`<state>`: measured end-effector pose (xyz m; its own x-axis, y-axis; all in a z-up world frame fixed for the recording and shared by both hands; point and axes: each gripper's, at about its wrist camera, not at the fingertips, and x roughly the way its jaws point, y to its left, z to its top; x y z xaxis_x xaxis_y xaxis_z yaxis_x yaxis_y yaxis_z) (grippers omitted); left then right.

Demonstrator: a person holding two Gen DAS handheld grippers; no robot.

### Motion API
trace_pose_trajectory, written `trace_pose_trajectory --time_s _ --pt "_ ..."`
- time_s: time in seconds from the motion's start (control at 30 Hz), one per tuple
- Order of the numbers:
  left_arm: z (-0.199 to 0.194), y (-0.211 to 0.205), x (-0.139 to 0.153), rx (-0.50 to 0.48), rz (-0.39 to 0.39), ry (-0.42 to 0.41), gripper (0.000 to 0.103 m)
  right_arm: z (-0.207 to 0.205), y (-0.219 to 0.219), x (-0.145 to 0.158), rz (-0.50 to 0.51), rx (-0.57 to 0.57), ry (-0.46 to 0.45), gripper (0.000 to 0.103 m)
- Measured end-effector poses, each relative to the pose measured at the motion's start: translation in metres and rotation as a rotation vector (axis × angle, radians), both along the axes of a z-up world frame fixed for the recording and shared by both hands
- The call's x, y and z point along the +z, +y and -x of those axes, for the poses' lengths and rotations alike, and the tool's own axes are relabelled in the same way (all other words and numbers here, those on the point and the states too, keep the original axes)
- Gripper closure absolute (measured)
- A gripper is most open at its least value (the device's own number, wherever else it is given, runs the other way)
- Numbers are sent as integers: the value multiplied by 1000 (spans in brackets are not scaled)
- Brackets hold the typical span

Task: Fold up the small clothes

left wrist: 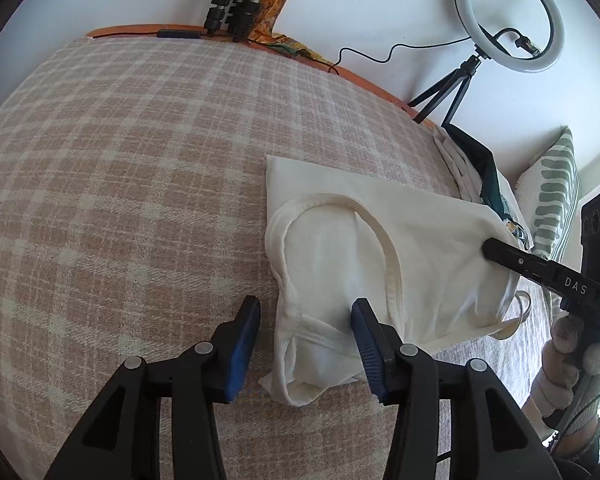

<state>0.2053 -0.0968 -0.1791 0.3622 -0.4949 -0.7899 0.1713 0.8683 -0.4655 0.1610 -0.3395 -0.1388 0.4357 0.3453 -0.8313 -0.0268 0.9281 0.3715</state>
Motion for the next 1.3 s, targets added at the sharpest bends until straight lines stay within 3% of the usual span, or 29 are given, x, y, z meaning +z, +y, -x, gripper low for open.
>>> trace_pose_trajectory --time_s 0.2,0.23,0.27,0.33,0.47,0.7,0.97,1.3 --pt "-16 -1 -7 -2 133 49 52 0 -5 -4 -30 -15 18 96" --pt "-18 -2 -8 3 147 50 55 -1 -6 -5 -37 -19 24 96" --pt "-21 -4 -9 4 149 53 70 0 -6 -6 -38 -25 28 96" --pt "-24 -9 -12 5 141 64 85 0 -6 -8 -33 -29 35 96" --pt "-23 -13 -5 14 136 32 93 0 -7 -6 -28 -37 32 96" --pt "-15 -37 33 -45 99 -92 96 8 -6 16 1 -25 -25 96" --pt "-16 -74 57 -113 134 -141 97 11 -25 46 4 -36 -87 96" --pt "-45 -142 85 -177 174 -197 97 9 -97 73 32 -107 -143 96"
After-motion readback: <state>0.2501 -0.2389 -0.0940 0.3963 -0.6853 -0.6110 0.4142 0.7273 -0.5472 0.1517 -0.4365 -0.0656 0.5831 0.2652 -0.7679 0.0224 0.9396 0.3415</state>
